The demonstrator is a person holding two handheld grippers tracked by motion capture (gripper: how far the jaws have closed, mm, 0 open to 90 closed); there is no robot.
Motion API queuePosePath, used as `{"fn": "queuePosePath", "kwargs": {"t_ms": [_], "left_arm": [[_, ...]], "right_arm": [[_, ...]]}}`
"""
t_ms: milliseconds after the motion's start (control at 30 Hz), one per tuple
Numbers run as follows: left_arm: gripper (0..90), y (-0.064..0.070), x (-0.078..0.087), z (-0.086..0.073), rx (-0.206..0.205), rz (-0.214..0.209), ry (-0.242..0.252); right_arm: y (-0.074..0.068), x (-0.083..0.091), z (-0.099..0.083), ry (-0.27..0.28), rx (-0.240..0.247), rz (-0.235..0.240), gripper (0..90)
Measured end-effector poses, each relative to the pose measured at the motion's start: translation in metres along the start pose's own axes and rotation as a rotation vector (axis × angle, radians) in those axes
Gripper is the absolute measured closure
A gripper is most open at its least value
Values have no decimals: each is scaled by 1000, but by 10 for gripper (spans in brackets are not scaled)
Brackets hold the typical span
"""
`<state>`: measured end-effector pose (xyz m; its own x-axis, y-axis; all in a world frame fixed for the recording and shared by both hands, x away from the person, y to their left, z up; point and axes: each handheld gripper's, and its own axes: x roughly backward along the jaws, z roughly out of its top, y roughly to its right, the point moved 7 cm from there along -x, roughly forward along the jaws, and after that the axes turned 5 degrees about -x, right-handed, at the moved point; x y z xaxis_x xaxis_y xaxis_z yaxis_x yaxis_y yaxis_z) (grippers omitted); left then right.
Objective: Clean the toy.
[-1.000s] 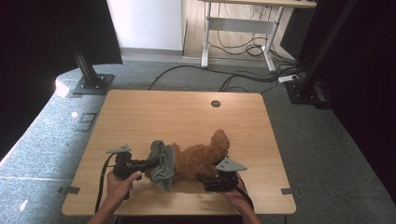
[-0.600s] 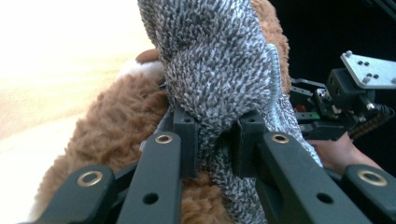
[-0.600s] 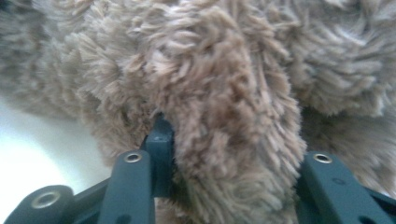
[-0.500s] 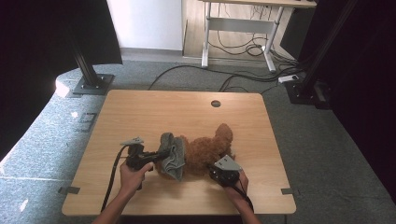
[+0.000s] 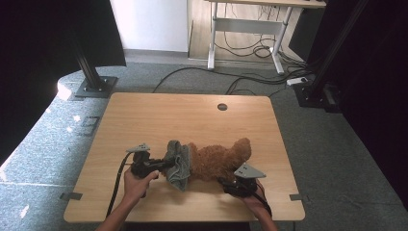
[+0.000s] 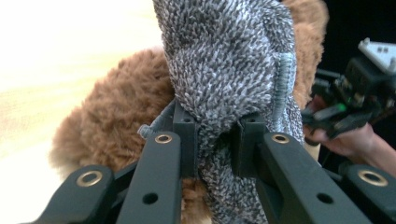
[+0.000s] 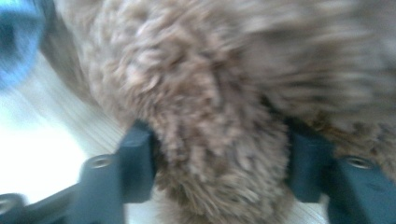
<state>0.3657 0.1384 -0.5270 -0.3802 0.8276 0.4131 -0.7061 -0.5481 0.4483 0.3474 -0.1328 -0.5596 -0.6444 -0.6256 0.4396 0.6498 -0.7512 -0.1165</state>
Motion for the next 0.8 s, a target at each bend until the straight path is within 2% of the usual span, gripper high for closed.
{"fn": "queuePosePath", "kwargs": {"t_ms": [33, 67, 200, 233, 267, 333, 400, 567, 633, 700, 767, 800], "left_arm": [[751, 0, 0, 0, 0, 0, 0], [751, 1, 2, -2, 3, -2, 1], [751, 2, 6, -8, 1, -2, 9], [751, 3, 6, -9, 0, -6, 6], [750, 4, 5, -9, -8, -4, 8], [751, 5, 5, -9, -14, 2, 9], [750, 6, 5, -10, -18, 0, 6], [751, 10, 5, -16, -10, -6, 15], [751, 12, 7, -18, -11, -8, 7], [750, 13, 8, -19, -6, -9, 5], [743, 15, 12, -16, 45, -42, 10], [732, 22, 16, -6, 64, -72, 30]], "right_arm": [[0, 0, 0, 0, 0, 0, 306], [0, 4, 5, 13, -21, 25, 222], [-2, 3, 8, 7, -8, 24, 163], [-4, 5, 10, 20, -9, 45, 154], [-1, 12, 17, 63, -24, 46, 168], [1, 16, 20, 72, -31, 40, 169], [6, 23, 24, 104, -60, 41, 175], [3, 22, 24, 115, -93, 56, 171], [-5, 13, 26, 107, -105, 83, 195], [-7, 10, 26, 99, -103, 82, 215], [-9, 4, 25, 71, -102, 59, 351], [-7, 5, 24, 58, -115, 51, 423]]}}
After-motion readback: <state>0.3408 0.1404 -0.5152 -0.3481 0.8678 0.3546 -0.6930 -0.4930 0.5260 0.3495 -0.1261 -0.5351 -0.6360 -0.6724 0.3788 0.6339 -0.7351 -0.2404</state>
